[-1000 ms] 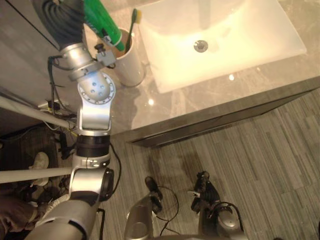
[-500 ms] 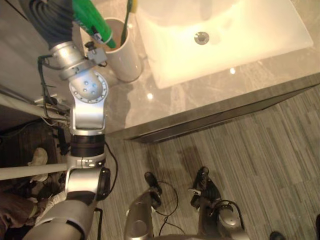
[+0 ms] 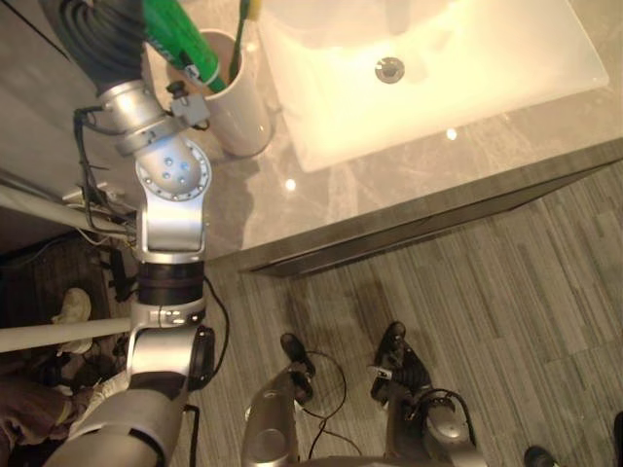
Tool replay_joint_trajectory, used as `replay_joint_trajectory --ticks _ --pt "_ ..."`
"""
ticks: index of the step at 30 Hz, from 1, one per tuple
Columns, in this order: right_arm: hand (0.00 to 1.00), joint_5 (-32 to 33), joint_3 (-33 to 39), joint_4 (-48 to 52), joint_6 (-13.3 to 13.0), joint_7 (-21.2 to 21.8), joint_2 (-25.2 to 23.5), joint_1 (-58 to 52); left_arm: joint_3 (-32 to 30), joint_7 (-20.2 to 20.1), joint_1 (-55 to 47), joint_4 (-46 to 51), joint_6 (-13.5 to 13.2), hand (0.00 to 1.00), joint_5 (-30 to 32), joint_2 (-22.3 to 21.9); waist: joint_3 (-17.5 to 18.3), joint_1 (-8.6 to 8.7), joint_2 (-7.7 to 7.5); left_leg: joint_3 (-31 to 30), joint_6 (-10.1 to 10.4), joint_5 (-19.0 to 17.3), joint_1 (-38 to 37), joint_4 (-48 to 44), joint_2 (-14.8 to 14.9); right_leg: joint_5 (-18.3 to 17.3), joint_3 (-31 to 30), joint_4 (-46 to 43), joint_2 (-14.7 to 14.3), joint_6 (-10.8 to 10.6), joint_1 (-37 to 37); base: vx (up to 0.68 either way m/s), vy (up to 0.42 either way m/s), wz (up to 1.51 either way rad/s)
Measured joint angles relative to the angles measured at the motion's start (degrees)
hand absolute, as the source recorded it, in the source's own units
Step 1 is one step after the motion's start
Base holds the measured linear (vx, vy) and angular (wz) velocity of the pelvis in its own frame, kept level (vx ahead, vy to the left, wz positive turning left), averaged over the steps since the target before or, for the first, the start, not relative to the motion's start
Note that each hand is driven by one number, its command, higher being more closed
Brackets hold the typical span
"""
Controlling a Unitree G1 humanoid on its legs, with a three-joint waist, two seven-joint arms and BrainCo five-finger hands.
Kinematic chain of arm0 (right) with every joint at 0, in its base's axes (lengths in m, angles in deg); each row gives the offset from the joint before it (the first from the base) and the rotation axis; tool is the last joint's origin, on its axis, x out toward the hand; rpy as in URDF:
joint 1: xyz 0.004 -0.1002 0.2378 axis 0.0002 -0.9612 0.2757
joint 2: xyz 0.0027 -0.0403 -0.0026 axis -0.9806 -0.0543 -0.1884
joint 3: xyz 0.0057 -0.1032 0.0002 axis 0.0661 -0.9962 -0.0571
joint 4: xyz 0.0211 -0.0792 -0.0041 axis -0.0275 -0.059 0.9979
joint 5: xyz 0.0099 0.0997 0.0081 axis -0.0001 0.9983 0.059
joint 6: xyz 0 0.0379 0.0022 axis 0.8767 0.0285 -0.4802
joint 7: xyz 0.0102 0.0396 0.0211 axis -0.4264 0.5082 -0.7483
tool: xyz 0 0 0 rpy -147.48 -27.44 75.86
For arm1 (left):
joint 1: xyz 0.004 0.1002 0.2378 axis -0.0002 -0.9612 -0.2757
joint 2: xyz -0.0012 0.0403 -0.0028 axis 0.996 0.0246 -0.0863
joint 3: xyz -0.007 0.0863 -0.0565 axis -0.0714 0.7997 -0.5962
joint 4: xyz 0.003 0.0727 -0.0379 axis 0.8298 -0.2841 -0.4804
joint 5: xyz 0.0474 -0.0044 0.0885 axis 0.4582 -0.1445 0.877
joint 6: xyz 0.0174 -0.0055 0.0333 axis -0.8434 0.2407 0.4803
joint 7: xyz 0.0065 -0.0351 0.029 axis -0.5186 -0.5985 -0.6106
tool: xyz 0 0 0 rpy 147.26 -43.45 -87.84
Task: Organize washtable
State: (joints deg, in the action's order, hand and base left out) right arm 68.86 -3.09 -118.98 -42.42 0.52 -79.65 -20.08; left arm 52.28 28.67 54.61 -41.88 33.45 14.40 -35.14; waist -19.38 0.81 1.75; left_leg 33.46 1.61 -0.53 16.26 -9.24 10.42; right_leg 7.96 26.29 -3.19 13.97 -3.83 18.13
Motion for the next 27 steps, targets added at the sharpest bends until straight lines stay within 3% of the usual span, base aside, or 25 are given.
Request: replay_joint_trajectory --ticks 27 --pt "0.00 1.6 0.6 0.5 -0.3 -0.1 -0.1 0.0 0.8 -1.2 0.0 -0.4 -0.1 1.00 0.0 0.0 -1.2 -0.04 -0.51 0.6 0.2 -0.8 1.0 -1.7 1.4 0.0 -0.7 0.0 -0.9 0.1 0.9 0.01 0.004 -0.02"
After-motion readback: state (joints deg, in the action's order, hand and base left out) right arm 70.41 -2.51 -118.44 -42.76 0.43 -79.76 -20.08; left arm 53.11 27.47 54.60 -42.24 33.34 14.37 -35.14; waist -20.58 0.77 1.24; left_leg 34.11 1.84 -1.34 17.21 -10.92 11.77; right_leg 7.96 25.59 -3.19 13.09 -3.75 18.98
